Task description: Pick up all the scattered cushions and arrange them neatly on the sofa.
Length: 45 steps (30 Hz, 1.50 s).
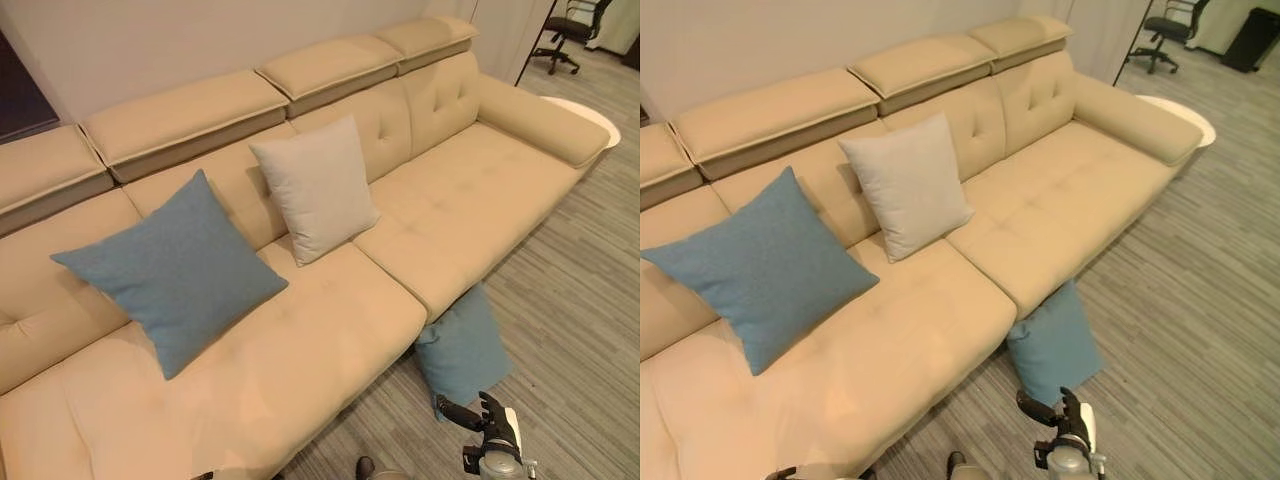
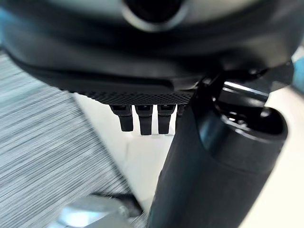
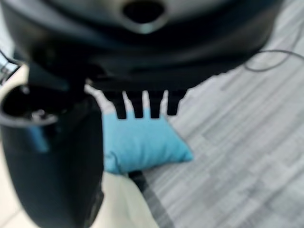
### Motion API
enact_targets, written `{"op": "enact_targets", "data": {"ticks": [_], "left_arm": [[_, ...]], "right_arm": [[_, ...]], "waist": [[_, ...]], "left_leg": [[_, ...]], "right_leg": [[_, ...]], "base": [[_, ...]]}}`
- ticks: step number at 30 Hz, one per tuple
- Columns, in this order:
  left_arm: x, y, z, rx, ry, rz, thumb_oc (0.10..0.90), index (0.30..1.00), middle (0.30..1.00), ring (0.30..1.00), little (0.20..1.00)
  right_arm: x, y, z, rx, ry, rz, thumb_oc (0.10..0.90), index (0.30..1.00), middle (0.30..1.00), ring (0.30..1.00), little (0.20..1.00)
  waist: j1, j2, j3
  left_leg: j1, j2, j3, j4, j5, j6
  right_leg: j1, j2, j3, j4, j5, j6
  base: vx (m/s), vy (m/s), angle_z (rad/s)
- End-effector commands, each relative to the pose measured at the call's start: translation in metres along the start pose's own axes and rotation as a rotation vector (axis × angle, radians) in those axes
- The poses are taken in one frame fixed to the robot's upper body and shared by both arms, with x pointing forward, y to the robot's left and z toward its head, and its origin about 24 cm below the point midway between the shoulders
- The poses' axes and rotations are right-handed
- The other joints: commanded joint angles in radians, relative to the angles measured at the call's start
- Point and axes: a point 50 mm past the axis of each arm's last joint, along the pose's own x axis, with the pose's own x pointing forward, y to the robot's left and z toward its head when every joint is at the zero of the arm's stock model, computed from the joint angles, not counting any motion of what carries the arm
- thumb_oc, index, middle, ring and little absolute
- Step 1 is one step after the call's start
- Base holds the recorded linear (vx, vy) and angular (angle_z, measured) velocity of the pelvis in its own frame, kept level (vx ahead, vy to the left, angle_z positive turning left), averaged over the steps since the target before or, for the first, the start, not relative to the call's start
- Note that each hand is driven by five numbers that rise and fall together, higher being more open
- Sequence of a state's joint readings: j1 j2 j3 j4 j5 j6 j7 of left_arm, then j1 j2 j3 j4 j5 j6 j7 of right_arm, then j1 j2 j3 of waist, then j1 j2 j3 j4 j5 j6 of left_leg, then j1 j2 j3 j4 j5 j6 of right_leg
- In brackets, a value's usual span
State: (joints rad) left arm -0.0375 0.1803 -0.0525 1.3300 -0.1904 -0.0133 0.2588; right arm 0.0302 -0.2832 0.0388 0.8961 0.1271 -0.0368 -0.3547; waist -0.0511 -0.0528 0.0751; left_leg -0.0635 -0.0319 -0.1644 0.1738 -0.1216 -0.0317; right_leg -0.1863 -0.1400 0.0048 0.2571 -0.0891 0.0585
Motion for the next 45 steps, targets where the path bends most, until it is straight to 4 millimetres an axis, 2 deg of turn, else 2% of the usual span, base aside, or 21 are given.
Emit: {"op": "enact_targets", "data": {"ticks": [1, 5, 6, 8, 9, 12, 15, 17, 20, 21, 22, 24, 31, 33, 35, 38, 40, 42, 44, 45], "left_arm": [[-0.004, -0.012, -0.009, 0.026, 0.003, -0.017, 0.800, 0.900, 0.900, 0.900, 0.900], [-0.002, -0.007, -0.002, 0.048, -0.014, 0.004, 0.800, 0.900, 0.900, 0.900, 0.900], [-0.001, -0.005, 0.002, 0.072, -0.024, 0.013, 0.800, 0.900, 0.900, 0.900, 0.900], [-0.001, -0.004, 0.002, 0.073, -0.026, 0.017, 0.800, 0.900, 0.900, 0.900, 0.900], [-0.001, -0.002, 0.002, 0.068, -0.027, 0.023, 0.800, 0.900, 0.900, 0.900, 0.900], [0.000, 0.003, -0.004, 0.071, -0.010, 0.036, 0.800, 0.900, 0.900, 0.900, 0.900], [0.000, 0.007, -0.005, 0.079, -0.004, 0.049, 0.800, 0.900, 0.900, 0.900, 0.900], [0.000, 0.006, 0.000, 0.083, -0.025, 0.053, 0.800, 0.900, 0.900, 0.900, 0.900], [0.000, 0.005, 0.006, 0.107, -0.060, 0.048, 0.800, 0.900, 0.900, 0.900, 0.900], [0.000, 0.003, 0.009, 0.118, -0.077, 0.044, 0.800, 0.900, 0.900, 0.900, 0.900], [0.000, 0.003, 0.009, 0.118, -0.077, 0.044, 0.800, 0.900, 0.900, 0.900, 0.900], [-0.001, -0.002, 0.013, 0.144, -0.099, 0.027, 0.800, 0.900, 0.900, 0.900, 0.900], [-0.003, -0.014, 0.021, 0.233, -0.153, -0.018, 0.800, 0.900, 0.900, 0.900, 0.900], [-0.004, -0.017, 0.024, 0.226, -0.165, -0.028, 0.800, 0.900, 0.900, 0.900, 0.900], [-0.005, -0.020, 0.026, 0.217, -0.172, -0.035, 0.800, 0.900, 0.900, 0.900, 0.900], [-0.005, -0.020, 0.026, 0.201, -0.167, -0.034, 0.800, 0.900, 0.900, 0.900, 0.900], [-0.004, -0.019, 0.020, 0.192, -0.145, -0.030, 0.800, 0.900, 0.900, 0.900, 0.900], [-0.005, -0.019, 0.014, 0.210, -0.132, -0.037, 0.800, 0.900, 0.900, 0.900, 0.900], [-0.005, -0.021, 0.010, 0.235, -0.131, -0.043, 0.800, 0.900, 0.900, 0.900, 0.900], [-0.006, -0.023, 0.015, 0.264, -0.156, -0.047, 0.800, 0.900, 0.900, 0.900, 0.900]], "right_arm": [[0.009, -0.024, 0.032, 0.043, -0.128, -0.096, 0.800, 0.900, 0.900, 0.900, 0.900], [0.008, -0.019, 0.032, 0.059, -0.122, -0.090, 0.800, 0.900, 0.900, 0.900, 0.900], [0.007, -0.016, 0.031, 0.080, -0.115, -0.098, 0.800, 0.900, 0.900, 0.900, 0.900], [0.006, -0.016, 0.031, 0.081, -0.116, -0.099, 0.800, 0.900, 0.900, 0.900, 0.900], [0.006, -0.019, 0.025, 0.074, -0.105, -0.116, 0.800, 0.900, 0.900, 0.900, 0.900], [0.005, -0.019, 0.024, 0.074, -0.106, -0.112, 0.800, 0.900, 0.900, 0.900, 0.900], [0.004, -0.017, 0.026, 0.066, -0.117, -0.101, 0.800, 0.900, 0.900, 0.900, 0.900], [0.004, -0.014, 0.031, 0.056, -0.139, -0.096, 0.800, 0.900, 0.900, 0.900, 0.900], [0.002, -0.015, 0.033, 0.038, -0.158, -0.100, 0.800, 0.900, 0.900, 0.900, 0.900], [0.002, -0.016, 0.033, 0.035, -0.163, -0.105, 0.800, 0.900, 0.900, 0.900, 0.900], [0.002, -0.016, 0.033, 0.035, -0.163, -0.105, 0.800, 0.900, 0.900, 0.900, 0.900], [0.000, -0.014, 0.033, 0.025, -0.174, -0.100, 0.800, 0.900, 0.900, 0.900, 0.900], [-0.005, -0.015, 0.026, 0.013, -0.182, -0.079, 0.800, 0.900, 0.900, 0.900, 0.900], [-0.005, -0.016, 0.024, 0.017, -0.181, -0.079, 0.800, 0.900, 0.900, 0.900, 0.900], [-0.004, -0.016, 0.024, 0.016, -0.178, -0.079, 0.800, 0.900, 0.900, 0.900, 0.900], [-0.004, -0.009, 0.032, 0.003, -0.205, -0.050, 0.800, 0.900, 0.900, 0.900, 0.900], [-0.003, -0.009, 0.034, -0.018, -0.214, -0.038, 0.800, 0.900, 0.900, 0.900, 0.900], [-0.001, -0.012, 0.036, -0.038, -0.218, -0.041, 0.800, 0.900, 0.900, 0.900, 0.900], [-0.001, -0.014, 0.034, -0.039, -0.215, -0.041, 0.800, 0.900, 0.900, 0.900, 0.900], [0.001, -0.018, 0.035, -0.044, -0.215, -0.055, 0.800, 0.900, 0.900, 0.900, 0.900]], "waist": [[-0.013, 0.057, -0.005], [-0.017, 0.058, 0.023], [-0.011, 0.073, 0.038], [-0.007, 0.078, 0.041], [0.008, 0.091, 0.035], [0.037, 0.092, 0.005], [0.065, 0.078, -0.025], [0.079, 0.075, -0.044], [0.086, 0.068, -0.049], [0.084, 0.061, -0.048], [0.085, 0.061, -0.048], [0.079, 0.061, -0.041], [0.043, 0.093, -0.011], [0.035, 0.103, 0.008], [0.035, 0.108, 0.033], [0.054, 0.099, 0.057], [0.060, 0.095, 0.052], [0.057, 0.104, 0.039], [0.045, 0.120, 0.024], [0.028, 0.131, 0.021]], "left_leg": [[0.043, 0.021, 0.018, -0.005, -0.100, 0.008], [0.030, -0.001, 0.051, 0.000, -0.093, 0.026], [0.008, -0.003, 0.078, 0.004, -0.077, 0.037], [0.001, -0.004, 0.091, 0.007, -0.072, 0.041], [-0.018, -0.002, 0.124, 0.006, -0.054, 0.054], [-0.043, 0.008, 0.186, -0.009, -0.034, 0.061], [-0.064, 0.017, 0.248, -0.014, -0.025, 0.061], [-0.071, 0.039, 0.301, -0.020, -0.016, 0.063], [-0.078, 0.052, 0.344, -0.005, -0.014, 0.063], [-0.094, 0.057, 0.362, 0.014, -0.010, 0.060], [-0.094, 0.057, 0.362, 0.015, -0.010, 0.060], [-0.118, 0.075, 0.382, 0.033, 0.011, 0.046], [-0.145, 0.121, 0.377, 0.036, 0.075, 0.006], [-0.156, 0.133, 0.366, 0.055, 0.083, -0.005], [-0.170, 0.127, 0.309, 0.071, 0.091, -0.025], [-0.168, 0.060, 0.075, 0.078, 0.063, -0.041], [-0.142, 0.018, -0.027, 0.098, 0.023, -0.030], [-0.097, -0.016, -0.065, 0.091, -0.009, -0.016], [-0.057, -0.025, -0.058, 0.044, -0.027, 0.000], [-0.056, -0.037, -0.044, 0.030, -0.033, 0.004]], "right_leg": [[-0.058, 0.002, -0.028, -0.032, 0.067, 0.061], [-0.089, -0.029, -0.035, -0.018, 0.106, 0.083], [-0.086, -0.049, -0.091, 0.018, 0.085, 0.075], [-0.076, -0.058, -0.115, 0.047, 0.068, 0.067], [-0.032, -0.068, -0.170, 0.108, 0.023, 0.047], [0.040, -0.064, -0.221, 0.129, -0.027, 0.038], [0.108, -0.062, -0.286, 0.076, -0.048, 0.044], [0.138, -0.066, -0.329, 0.051, -0.049, 0.053], [0.186, -0.057, -0.331, 0.020, -0.059, 0.065], [0.210, -0.048, -0.327, -0.030, -0.066, 0.067], [0.212, -0.047, -0.326, -0.031, -0.065, 0.066], [0.221, -0.019, -0.289, -0.113, -0.084, 0.051], [0.215, 0.047, -0.242, -0.161, -0.081, 0.017], [0.214, 0.058, -0.228, -0.167, -0.081, 0.008], [0.202, 0.063, -0.207, -0.154, -0.080, -0.003], [0.159, 0.072, -0.138, -0.135, -0.056, -0.002], [0.139, 0.083, -0.079, -0.138, -0.039, 0.002], [0.117, 0.099, -0.038, -0.135, -0.031, 0.003], [0.095, 0.121, -0.008, -0.124, -0.027, 0.003], [0.068, 0.121, 0.012, -0.114, -0.016, 0.010]], "base": [[-0.15, 0.171, -0.07], [-0.26, 0.225, -0.39], [-0.22, 0.146, -0.34], [-0.24, 0.186, -0.46], [-0.25, 0.210, -0.43], [-0.16, 0.108, -0.71], [-0.11, -0.005, -0.88], [-0.13, -0.064, -0.84], [-0.13, -0.088, -0.62], [-0.09, -0.074, -0.36], [-0.14, -0.136, -0.34], [-0.15, -0.168, -0.43], [-0.12, -0.120, -0.22], [-0.12, -0.057, -0.16], [-0.15, -0.010, -0.34], [-0.10, -0.021, -0.64], [-0.05, -0.003, -0.92], [-0.04, 0.041, -0.97], [-0.03, 0.109, -0.77], [-0.08, 0.172, -0.59]]}}
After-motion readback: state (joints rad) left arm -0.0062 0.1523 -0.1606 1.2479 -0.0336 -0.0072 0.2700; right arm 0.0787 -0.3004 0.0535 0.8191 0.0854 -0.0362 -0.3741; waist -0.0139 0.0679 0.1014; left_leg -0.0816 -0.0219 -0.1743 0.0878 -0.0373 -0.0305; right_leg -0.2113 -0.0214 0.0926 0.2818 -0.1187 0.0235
